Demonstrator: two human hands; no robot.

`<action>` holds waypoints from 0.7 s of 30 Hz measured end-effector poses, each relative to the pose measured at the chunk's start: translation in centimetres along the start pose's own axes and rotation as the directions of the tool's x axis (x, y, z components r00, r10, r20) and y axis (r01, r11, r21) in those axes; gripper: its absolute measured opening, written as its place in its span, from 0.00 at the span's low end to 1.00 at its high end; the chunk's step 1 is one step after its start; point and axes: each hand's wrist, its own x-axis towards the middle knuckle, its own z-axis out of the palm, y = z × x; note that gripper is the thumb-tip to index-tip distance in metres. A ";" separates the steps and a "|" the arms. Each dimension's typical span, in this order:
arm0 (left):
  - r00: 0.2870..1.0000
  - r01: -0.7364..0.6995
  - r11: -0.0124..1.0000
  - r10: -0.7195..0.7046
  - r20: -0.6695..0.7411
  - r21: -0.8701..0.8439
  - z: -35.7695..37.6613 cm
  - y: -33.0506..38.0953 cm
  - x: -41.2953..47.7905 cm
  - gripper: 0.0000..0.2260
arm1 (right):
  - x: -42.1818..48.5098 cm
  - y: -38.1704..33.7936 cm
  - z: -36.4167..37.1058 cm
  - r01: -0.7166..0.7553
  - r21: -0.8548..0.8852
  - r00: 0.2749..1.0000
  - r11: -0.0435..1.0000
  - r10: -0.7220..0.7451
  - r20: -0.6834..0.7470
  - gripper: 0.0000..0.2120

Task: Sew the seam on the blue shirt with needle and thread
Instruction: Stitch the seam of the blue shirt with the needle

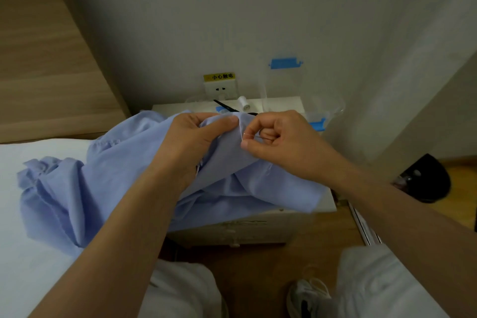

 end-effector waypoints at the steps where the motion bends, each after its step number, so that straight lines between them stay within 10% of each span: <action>1: 1.000 -0.002 1.000 0.002 0.005 0.002 0.0 0.0 0.0 0.07 | 0.0 -0.1 -0.2 -0.001 0.015 1.000 1.000 0.001 -0.004 0.04; 13: 0.978 -0.045 0.997 0.032 0.205 0.061 -1.6 0.3 0.2 0.05 | 0.7 0.6 -0.9 -0.310 0.281 0.948 0.908 0.318 0.018 0.09; 21: 0.971 0.053 0.997 -0.066 0.229 0.062 -3.5 0.8 0.3 0.23 | 0.7 0.5 -1.4 -0.333 0.283 0.940 0.900 0.340 0.024 0.07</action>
